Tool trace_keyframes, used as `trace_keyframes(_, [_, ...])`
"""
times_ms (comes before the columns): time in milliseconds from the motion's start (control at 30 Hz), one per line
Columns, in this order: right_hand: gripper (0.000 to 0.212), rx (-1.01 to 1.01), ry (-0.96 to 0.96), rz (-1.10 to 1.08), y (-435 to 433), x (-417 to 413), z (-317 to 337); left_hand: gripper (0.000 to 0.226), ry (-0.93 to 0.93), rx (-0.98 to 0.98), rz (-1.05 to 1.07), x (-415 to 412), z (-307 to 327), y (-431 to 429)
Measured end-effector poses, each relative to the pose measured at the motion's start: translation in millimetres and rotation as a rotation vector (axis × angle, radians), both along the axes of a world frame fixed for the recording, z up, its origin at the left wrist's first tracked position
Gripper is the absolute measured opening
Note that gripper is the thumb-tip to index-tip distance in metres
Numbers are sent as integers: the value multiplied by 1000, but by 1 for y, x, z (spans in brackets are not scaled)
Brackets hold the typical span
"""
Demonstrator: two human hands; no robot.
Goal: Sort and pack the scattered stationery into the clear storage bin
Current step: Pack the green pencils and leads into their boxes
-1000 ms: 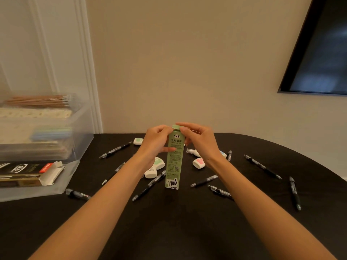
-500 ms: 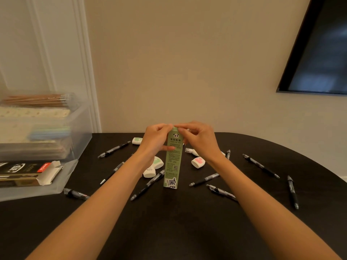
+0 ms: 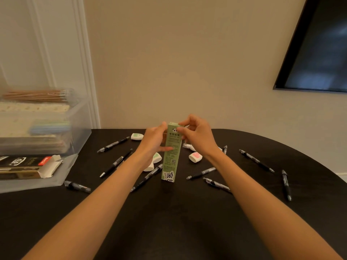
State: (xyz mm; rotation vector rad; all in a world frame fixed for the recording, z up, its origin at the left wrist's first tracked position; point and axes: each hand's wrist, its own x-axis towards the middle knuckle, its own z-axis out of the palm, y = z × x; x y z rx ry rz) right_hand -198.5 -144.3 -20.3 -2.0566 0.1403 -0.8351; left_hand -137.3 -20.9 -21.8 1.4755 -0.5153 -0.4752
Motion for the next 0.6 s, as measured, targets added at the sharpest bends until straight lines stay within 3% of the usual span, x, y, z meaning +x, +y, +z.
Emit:
trace_keyframes(100, [21,159,-54,-13,5,1,3,26,-77,35,-42,-1,0,4])
trace_keyframes(233, [18,479,-127,29,9,12,17,14,-261,228,-105,9,0,8])
trace_keyframes(367, [20,722,-147,148,5,41,33,32,-166,301,-232,34,9,13])
trace_keyframes(467, [21,713,-82,110,2,66,49,31,-80,313,-250,59,27,15])
trace_keyframes(600, [11,483,58,-34,3,107,78,27,-149,480,-116,97,58,14])
